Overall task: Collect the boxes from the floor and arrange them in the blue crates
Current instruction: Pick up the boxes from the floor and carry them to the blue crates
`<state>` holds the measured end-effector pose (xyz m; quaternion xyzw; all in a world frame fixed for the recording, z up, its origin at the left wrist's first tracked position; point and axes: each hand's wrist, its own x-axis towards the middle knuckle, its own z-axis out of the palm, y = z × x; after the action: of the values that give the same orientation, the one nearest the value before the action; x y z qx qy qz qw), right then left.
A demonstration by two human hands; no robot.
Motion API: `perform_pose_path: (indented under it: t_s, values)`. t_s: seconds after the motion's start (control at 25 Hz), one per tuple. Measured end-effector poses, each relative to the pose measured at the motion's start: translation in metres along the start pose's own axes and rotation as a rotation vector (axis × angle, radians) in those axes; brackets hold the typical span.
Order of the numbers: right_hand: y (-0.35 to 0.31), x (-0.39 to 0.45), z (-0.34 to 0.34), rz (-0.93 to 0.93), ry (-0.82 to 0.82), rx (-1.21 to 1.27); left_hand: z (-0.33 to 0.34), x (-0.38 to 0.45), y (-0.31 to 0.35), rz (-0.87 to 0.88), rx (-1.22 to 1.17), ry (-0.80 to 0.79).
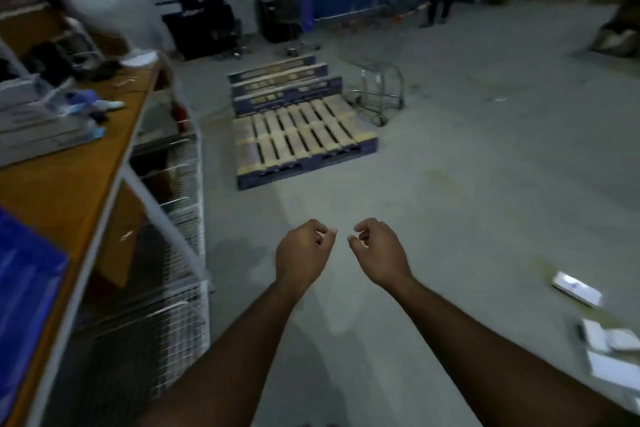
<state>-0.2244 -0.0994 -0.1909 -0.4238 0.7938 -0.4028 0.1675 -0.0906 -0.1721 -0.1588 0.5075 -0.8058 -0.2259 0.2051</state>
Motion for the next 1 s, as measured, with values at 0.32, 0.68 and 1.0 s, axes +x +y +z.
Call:
perform_pose_path:
  t_s: [0.32, 0.68, 1.0]
  values:
    - [0.142, -0.012, -0.107, 0.386, 0.250, -0.091, 0.150, 0.026, 0.133, 0.255, -0.039, -0.351]
    - [0.245, -0.039, -0.223, 0.798, 0.582, -0.112, 0.292, 0.039, 0.264, 0.587, -0.009, -0.700]
    - [0.329, -0.102, -0.293, 1.072, 0.788, -0.055, 0.393, -0.028, 0.372, 0.794, 0.039, -0.945]
